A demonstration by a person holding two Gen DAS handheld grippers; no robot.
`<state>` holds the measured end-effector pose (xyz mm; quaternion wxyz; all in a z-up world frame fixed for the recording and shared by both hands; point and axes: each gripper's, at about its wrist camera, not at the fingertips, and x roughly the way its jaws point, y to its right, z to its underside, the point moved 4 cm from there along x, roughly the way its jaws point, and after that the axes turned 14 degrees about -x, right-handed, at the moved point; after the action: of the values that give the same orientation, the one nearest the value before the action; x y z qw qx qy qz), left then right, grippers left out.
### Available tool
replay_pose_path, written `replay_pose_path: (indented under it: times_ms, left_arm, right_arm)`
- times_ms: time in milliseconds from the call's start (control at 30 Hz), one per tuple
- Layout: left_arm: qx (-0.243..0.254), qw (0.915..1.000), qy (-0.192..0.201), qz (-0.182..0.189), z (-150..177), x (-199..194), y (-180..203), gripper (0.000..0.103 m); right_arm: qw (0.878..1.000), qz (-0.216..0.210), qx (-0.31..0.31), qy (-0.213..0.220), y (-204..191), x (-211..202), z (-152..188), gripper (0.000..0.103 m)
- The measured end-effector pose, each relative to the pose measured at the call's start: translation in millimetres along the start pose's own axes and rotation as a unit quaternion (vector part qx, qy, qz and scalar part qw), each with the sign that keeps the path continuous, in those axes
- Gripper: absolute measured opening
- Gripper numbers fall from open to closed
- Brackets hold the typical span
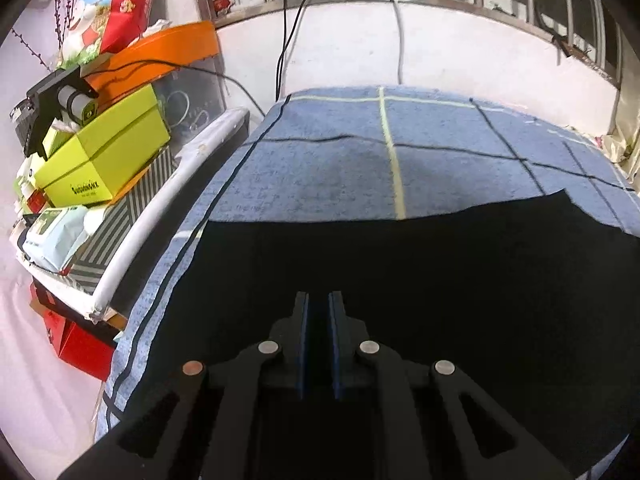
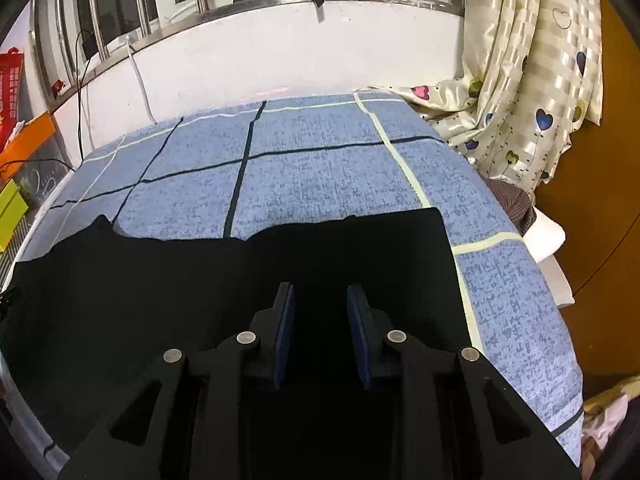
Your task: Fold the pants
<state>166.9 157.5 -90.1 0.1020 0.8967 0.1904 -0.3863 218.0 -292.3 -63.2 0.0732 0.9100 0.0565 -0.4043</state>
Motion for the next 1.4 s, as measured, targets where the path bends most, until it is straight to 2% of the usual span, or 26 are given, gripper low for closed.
replay_pose_path:
  times_ms: [67,167,200,600,933,1067,1167,1300,1400]
  left_arm:
    - [-0.003,1.0,-0.001,0.002,-0.2,-0.1,-1.5,0.012]
    - [-0.002,1.0,0.003,-0.007,-1.2,-4.9,-3.3,0.012]
    - [-0.005,1.0,0.004,-0.004,-1.9,-8.4,-4.6,0.012]
    - [-0.032,0.9945,0.095,-0.031,-21.1,-86.1,-27.7,0.012]
    - [-0.044,0.9916,0.12,-0.02,-22.1,-120.4,-39.5,0.012]
    - [-0.058,0.9925,0.107,0.004,-14.3,-117.6,-44.2,0.012]
    - [-0.089,0.9928,0.068,0.043,-0.7,-97.1,-59.3,0.014]
    - [-0.125,0.9907,0.02,0.05,20.4,-66.5,-83.1,0.018]
    - [-0.151,0.9869,0.001,0.058,30.8,-52.5,-101.0,0.025]
  right_arm:
    - [1.0,0.005,-0.007,0.0,-1.8,-1.1,-0.7,0.03]
    - [1.0,-0.007,-0.01,0.009,-8.5,-8.4,-3.4,0.047]
    - [1.0,-0.013,-0.014,0.014,-13.8,-12.3,-4.4,0.05]
    - [0.992,-0.071,-0.093,0.046,-91.7,-50.7,-0.4,0.051]
    - [0.986,-0.101,-0.118,0.055,-124.9,-72.1,7.0,0.051]
    - [0.986,-0.105,-0.119,0.052,-129.7,-74.2,12.5,0.051]
    - [0.986,-0.109,-0.118,0.043,-132.3,-70.6,18.9,0.051]
    - [0.987,-0.108,-0.12,0.025,-133.5,-60.7,31.6,0.051]
    - [0.988,-0.1,-0.121,0.003,-128.5,-47.0,41.7,0.051]
